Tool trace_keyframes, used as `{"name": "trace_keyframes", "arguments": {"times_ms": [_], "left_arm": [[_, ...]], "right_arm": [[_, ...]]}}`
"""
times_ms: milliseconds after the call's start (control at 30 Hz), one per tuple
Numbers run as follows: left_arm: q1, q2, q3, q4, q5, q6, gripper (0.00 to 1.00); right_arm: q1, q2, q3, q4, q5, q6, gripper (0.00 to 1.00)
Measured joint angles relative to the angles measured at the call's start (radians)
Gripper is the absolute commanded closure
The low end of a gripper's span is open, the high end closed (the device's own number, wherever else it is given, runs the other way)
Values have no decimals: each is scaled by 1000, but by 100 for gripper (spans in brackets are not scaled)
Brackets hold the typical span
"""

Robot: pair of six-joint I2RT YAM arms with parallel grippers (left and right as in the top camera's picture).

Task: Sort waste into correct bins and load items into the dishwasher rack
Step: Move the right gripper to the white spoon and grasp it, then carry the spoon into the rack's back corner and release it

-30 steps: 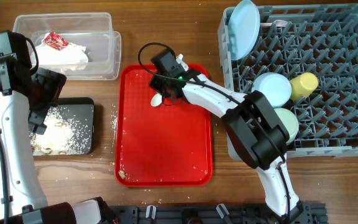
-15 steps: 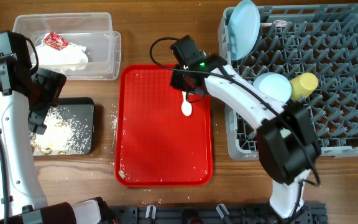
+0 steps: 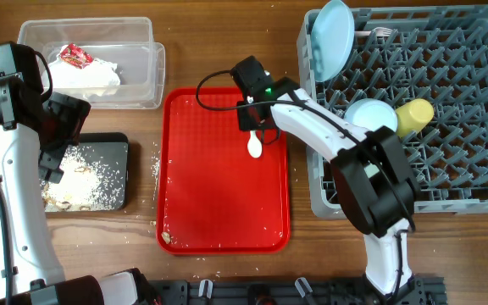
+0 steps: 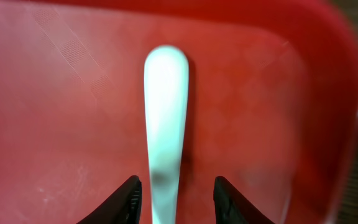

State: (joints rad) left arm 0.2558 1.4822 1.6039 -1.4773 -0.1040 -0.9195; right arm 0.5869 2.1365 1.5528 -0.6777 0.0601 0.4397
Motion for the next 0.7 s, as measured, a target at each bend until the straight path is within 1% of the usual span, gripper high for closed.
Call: {"name": "trace_keyframes", "arguments": {"times_ms": [267, 433, 467, 500, 567, 700], "left_arm": [[0, 0, 0, 0, 0, 0, 0], [0, 0, 0, 0, 0, 0, 0], [0, 0, 0, 0, 0, 0, 0], [0, 0, 0, 0, 0, 0, 0], [0, 0, 0, 0, 0, 0, 0], [0, 0, 0, 0, 0, 0, 0]], "right_arm": [[0, 10, 0, 1, -42, -1, 60], [0, 10, -32, 6, -42, -4, 59], [0, 9, -32, 6, -42, -5, 60], [0, 9, -32, 5, -42, -5, 63], [0, 9, -32, -11, -41, -12, 72], [0, 8, -32, -43, -41, -17, 82]]}}
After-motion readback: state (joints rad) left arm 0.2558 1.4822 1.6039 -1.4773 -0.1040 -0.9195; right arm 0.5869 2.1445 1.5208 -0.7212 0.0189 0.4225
